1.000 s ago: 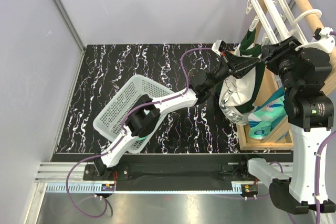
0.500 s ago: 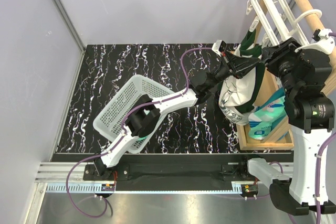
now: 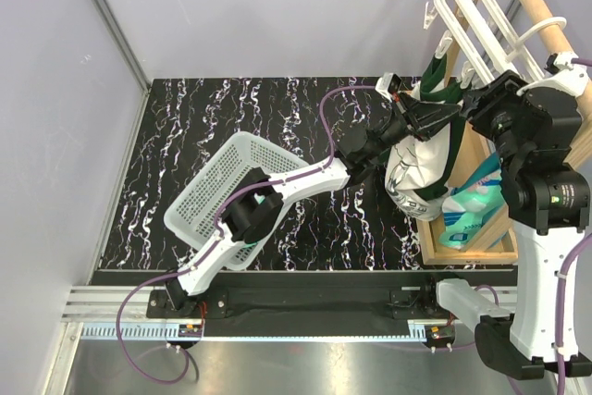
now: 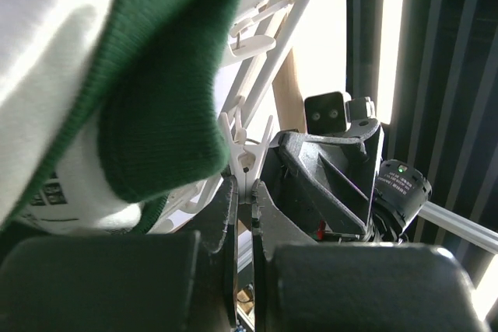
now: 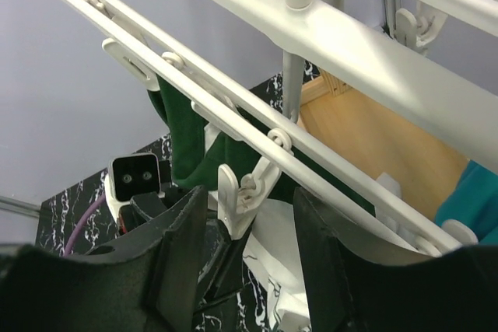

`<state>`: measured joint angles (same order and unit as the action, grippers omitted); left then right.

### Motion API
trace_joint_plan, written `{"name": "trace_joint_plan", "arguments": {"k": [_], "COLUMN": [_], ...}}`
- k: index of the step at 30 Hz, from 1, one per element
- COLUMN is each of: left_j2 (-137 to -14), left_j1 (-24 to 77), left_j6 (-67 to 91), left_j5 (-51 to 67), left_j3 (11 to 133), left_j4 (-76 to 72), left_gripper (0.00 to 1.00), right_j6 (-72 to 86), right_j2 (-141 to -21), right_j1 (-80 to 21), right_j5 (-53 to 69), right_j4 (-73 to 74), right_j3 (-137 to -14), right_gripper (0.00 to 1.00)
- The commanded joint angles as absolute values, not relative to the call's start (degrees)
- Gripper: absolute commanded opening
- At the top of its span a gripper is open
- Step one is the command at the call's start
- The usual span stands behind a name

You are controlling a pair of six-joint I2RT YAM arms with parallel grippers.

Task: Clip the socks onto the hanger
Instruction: Open the clamp at the hanger.

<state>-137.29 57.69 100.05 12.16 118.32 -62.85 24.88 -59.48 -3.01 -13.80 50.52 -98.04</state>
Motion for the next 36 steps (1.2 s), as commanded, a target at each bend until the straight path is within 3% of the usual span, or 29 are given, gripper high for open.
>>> {"name": "trace_joint_plan", "arguments": {"k": [1, 17, 27, 36], "left_j2": [-132.28, -132.54, -132.19, -132.63], "left_j1": [57.48, 57.92, 58.10, 58.01], "left_j6": [100.20, 101.16, 100.20, 99.23], "left_j5": [12.13, 11.34, 11.25, 11.16], "left_j3": [119.97, 119.79, 120.76, 119.09], "left_j4": [-70.49, -70.75, -69.43, -68.20], "left_gripper": [0.00, 0.00, 0.00, 0.00], "right_j6": [28.30, 33.49, 26.54, 18.64], "right_j2": [-59.51, -63.10, -61.52, -62.83], "right_j1": [-1.76, -1.76, -1.84, -1.76], "right_j5": [-21.54, -22.50, -22.50, -4.08], "right_j4": [48.62, 50.53, 52.21, 57.20], "right_j3": [-93.79, -97.03, -95.80, -105.46], "right_gripper": [0.56, 0.55, 0.55, 0.70]}}
